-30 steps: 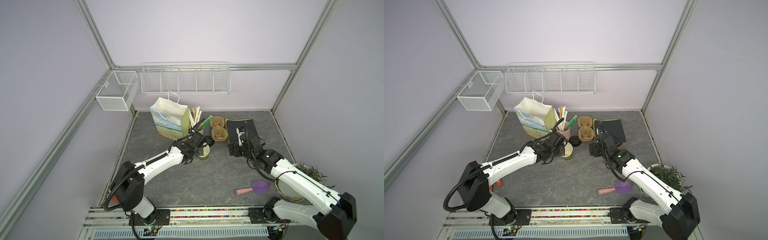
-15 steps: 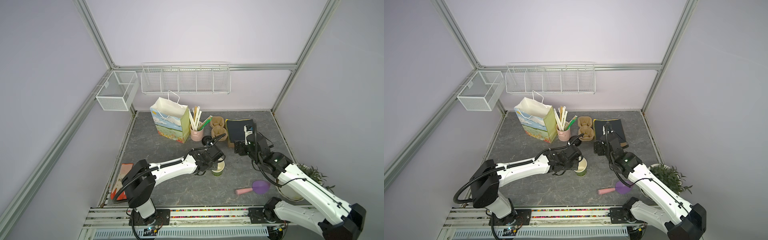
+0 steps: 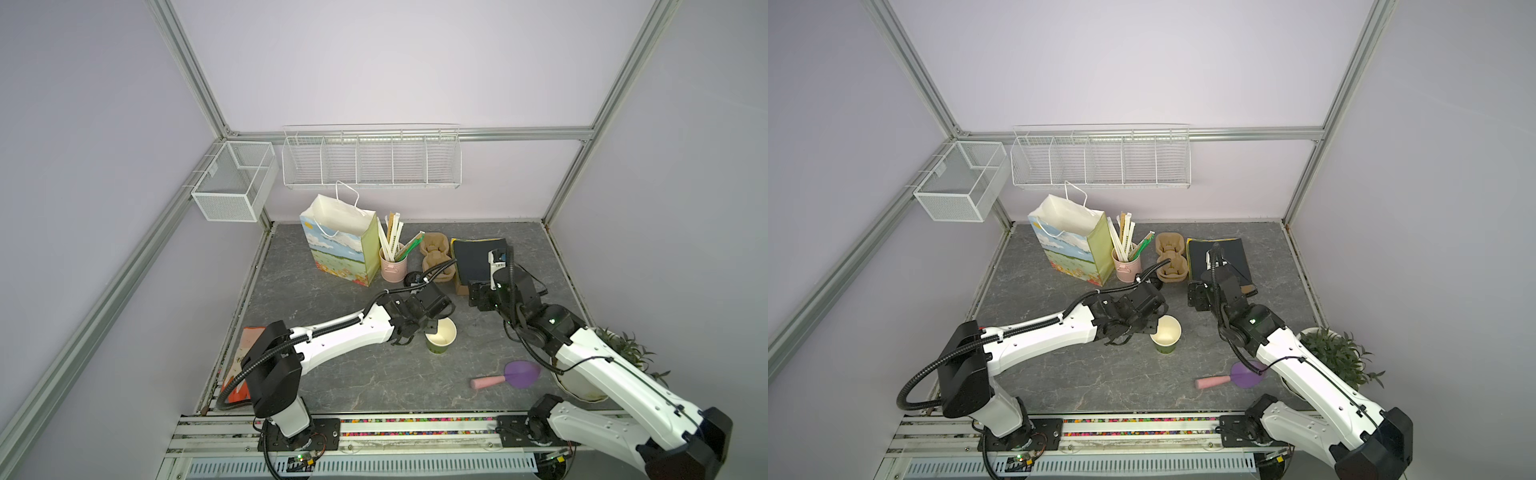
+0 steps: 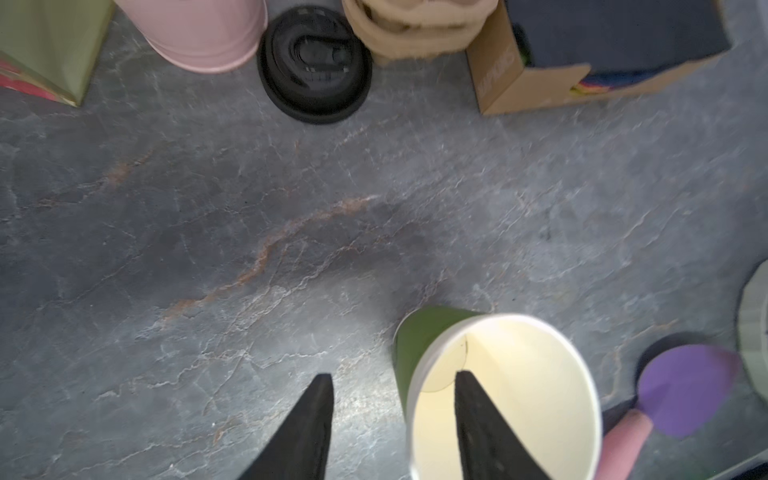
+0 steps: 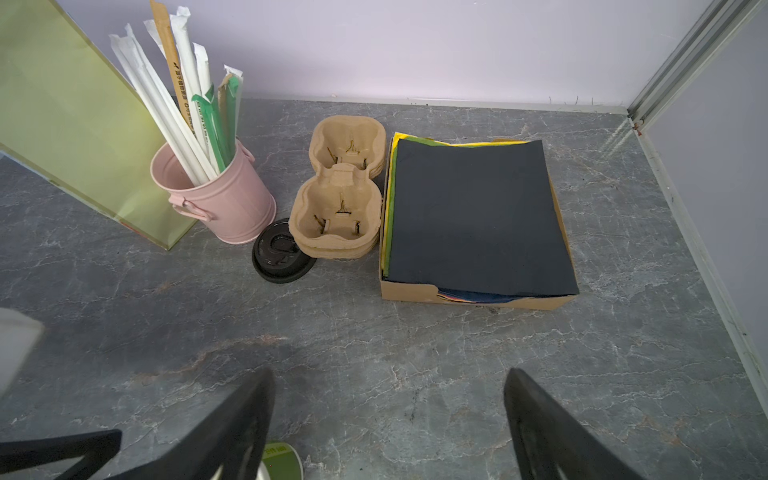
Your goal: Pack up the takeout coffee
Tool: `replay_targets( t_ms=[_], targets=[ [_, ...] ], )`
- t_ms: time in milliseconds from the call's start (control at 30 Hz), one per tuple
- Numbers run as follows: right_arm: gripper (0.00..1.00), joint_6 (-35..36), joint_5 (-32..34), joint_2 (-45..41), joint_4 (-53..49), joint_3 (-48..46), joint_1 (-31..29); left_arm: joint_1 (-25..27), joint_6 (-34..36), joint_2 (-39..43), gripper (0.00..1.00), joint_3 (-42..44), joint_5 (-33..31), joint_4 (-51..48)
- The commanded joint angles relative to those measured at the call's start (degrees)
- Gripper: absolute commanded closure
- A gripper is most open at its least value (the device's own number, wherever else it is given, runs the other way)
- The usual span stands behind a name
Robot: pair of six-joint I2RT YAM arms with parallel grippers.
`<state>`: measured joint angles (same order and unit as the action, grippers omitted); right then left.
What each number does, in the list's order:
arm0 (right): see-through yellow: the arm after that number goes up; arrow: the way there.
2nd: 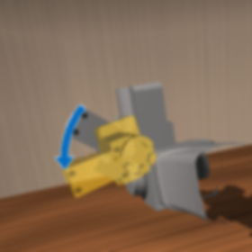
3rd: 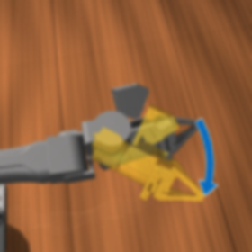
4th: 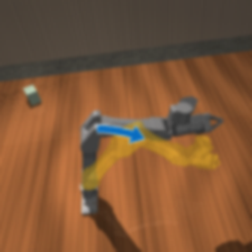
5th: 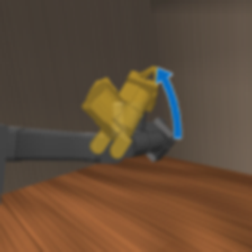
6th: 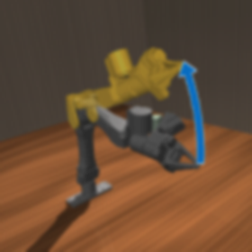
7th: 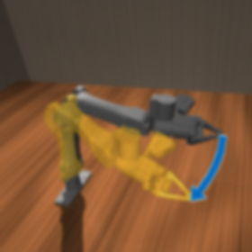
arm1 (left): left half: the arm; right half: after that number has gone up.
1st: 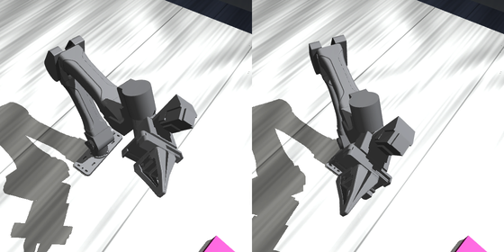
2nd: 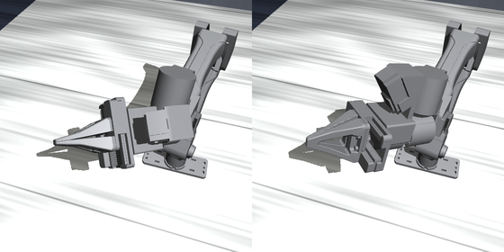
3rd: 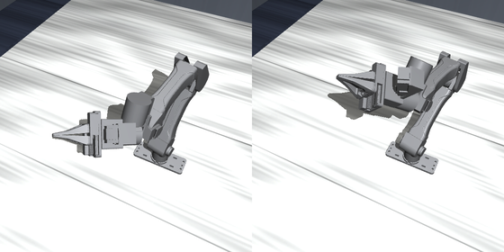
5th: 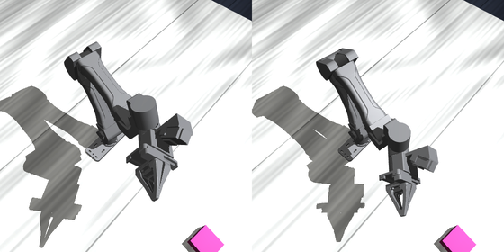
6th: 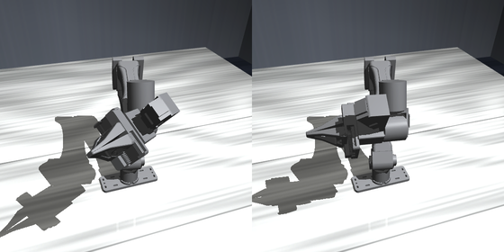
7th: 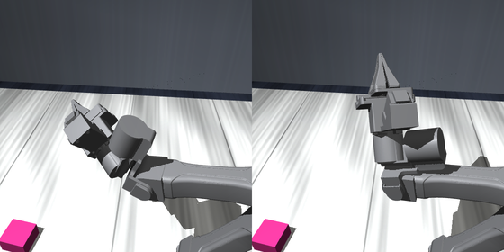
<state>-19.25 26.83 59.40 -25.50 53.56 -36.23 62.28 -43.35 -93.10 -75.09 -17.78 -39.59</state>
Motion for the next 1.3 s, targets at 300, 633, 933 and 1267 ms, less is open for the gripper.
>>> replay_targets(
  t_ms=[300, 633, 933, 1267],
  targets=[
    [0.11, 2.30, -15.36, 13.00, -5.83, 8.48, 0.39, -10.74, 14.30, 23.83, 0.11, 2.68, -18.28, -4.62],
    [0.10, 5.25, -14.71, 31.41, -15.48, 26.07, -4.99, -22.42, 23.61, 39.78, 0.05, 18.14, -19.88, 8.16],
    [0.09, 9.76, -14.91, 48.43, -20.07, 38.89, -7.52, -22.82, 23.59, 44.80, 0.05, 19.72, -28.22, 7.00],
    [0.08, 14.13, -13.68, 59.97, -19.51, 45.67, -8.20, -22.82, 23.65, 46.87, 0.06, 20.16, -28.52, 7.16]
  ],
)
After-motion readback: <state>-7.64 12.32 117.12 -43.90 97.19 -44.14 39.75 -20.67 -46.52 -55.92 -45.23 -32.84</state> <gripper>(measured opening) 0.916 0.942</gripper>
